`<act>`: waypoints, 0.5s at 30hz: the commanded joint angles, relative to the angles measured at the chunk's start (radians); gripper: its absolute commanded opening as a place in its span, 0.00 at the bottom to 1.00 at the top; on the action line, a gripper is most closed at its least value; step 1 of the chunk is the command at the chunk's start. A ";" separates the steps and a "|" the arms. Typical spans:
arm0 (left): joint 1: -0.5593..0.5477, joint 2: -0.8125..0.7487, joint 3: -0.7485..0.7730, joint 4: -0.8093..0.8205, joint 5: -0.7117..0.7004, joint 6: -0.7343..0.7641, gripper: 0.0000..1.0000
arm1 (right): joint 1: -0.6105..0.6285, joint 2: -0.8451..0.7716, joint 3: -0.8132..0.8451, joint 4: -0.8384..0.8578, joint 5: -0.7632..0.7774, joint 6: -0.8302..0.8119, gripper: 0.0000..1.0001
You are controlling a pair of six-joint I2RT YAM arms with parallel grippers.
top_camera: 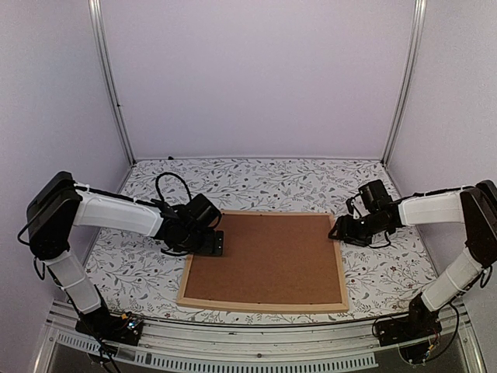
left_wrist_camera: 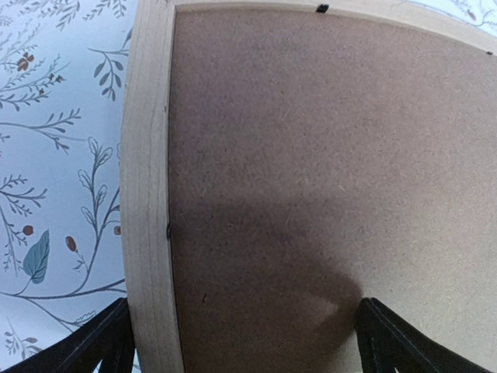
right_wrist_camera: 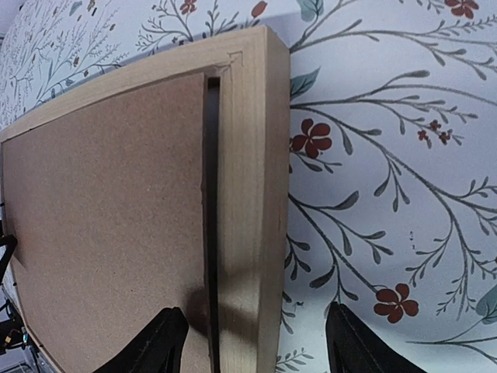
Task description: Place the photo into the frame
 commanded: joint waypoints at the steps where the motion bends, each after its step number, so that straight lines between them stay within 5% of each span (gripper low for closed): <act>1: -0.005 -0.006 0.012 0.005 0.053 0.012 1.00 | -0.005 0.038 -0.038 0.088 -0.069 -0.007 0.65; 6: -0.006 -0.010 0.010 0.004 0.053 0.010 1.00 | -0.005 0.070 -0.069 0.105 -0.056 -0.007 0.60; 15: -0.005 -0.010 -0.005 0.018 0.070 -0.002 1.00 | 0.055 0.052 -0.098 0.043 0.037 0.011 0.35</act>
